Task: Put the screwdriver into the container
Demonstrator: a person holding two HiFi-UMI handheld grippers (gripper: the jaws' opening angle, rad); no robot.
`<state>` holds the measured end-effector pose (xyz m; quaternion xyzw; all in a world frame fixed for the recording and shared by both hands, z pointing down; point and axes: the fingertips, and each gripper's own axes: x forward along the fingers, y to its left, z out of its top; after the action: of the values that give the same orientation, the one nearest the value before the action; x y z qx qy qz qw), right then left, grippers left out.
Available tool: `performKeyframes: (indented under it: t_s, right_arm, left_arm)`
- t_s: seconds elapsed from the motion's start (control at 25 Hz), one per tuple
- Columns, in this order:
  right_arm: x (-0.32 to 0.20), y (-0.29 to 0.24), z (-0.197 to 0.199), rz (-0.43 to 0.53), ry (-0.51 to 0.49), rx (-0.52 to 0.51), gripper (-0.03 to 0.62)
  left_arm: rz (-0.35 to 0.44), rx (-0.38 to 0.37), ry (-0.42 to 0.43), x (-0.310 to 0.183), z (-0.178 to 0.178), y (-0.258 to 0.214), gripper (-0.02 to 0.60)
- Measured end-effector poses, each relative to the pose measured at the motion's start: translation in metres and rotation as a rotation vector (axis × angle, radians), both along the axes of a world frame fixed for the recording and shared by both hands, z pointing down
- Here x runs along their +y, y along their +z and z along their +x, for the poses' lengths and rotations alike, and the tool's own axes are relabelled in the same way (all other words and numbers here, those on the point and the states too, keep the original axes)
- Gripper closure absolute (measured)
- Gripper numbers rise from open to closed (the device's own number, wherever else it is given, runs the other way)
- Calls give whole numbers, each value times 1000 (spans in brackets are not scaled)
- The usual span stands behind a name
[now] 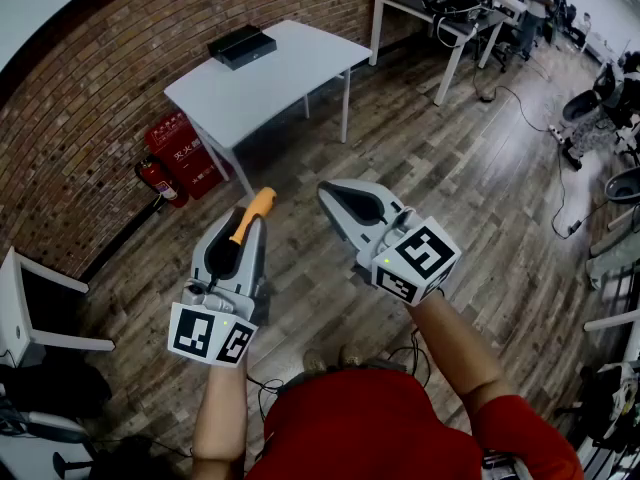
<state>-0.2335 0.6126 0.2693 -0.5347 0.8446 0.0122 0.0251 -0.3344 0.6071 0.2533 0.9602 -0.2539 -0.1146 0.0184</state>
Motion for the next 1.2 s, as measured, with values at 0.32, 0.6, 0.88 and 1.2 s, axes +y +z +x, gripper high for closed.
performKeyframes:
  t_s: [0.32,0.6,0.88,1.2]
  right_arm:
    - [-4,1,4,3,-4,11,563]
    - [-6,0,12,11,-21,-37,562]
    - [-4,-3,31,22,-26,-34,563]
    - [0,-5,55,35,-56,-28,563]
  left_arm:
    - [1,-1,1,-3,6,1,482]
    - [-2,2,-4,-6,12,0,483]
    - [3,-10,-9,-9,26,-3,483]
    - [19,-23,-24,-4,53,-8,483]
